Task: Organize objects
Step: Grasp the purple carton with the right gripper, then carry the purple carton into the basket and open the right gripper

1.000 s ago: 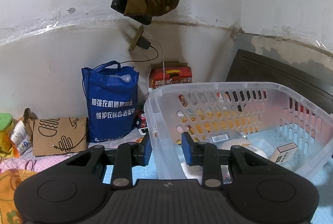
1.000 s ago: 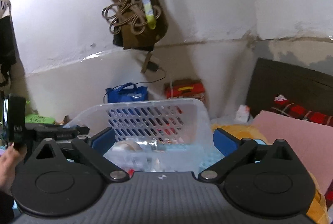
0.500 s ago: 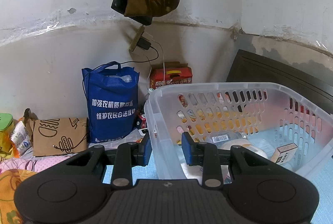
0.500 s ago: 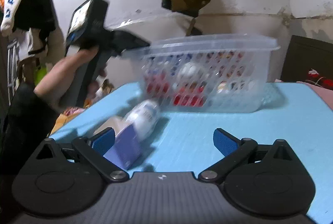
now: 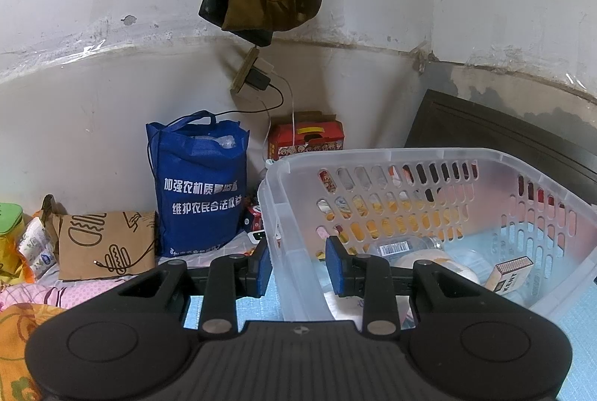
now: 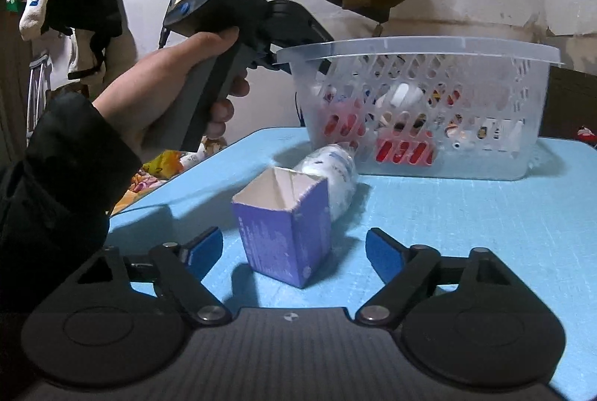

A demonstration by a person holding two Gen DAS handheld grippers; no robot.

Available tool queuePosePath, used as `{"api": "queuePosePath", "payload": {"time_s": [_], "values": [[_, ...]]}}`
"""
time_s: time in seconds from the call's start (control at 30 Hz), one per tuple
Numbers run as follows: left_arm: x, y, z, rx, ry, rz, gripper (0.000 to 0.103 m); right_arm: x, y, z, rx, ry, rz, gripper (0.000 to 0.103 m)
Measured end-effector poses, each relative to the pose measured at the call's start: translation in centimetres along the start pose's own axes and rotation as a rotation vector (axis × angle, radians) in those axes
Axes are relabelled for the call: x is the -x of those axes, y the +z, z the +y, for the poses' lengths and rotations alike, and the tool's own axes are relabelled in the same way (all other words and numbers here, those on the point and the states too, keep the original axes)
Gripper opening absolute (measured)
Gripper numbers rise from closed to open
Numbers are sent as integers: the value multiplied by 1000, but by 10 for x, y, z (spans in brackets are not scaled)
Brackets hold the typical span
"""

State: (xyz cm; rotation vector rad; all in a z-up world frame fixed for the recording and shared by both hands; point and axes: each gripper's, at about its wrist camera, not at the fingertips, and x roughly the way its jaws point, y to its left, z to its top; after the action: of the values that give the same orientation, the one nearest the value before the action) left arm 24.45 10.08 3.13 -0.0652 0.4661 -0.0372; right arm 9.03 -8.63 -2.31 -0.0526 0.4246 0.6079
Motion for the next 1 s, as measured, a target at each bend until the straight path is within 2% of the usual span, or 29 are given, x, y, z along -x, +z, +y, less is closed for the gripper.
{"api": "queuePosePath", "payload": {"time_s": [0.1,0.17,0.2,0.23,0.33,0.63,1.0], "values": [[-1,1,0,0,-1,0,35,-5,1,3,4,8,-14,83],[0,0,0,-1,-1,0,36,-7,2,7,26,15,-12,70],[0,0,0,-1,-2,-1,36,-8,2,8,36,15,-4,59],[0,0,0,0,-3,-1,36,-7,2,8,38,15,-1,57],[0,0,-1,-1,-3,-1,36,-5,2,3,27,31,-1,56],[0,0,0,6,-7,0,36,9,4,-9,7,9,-19,55],[1,-1,-1,6,-4,-1,36,40,20,-59,-50,-90,-72,54]]}}
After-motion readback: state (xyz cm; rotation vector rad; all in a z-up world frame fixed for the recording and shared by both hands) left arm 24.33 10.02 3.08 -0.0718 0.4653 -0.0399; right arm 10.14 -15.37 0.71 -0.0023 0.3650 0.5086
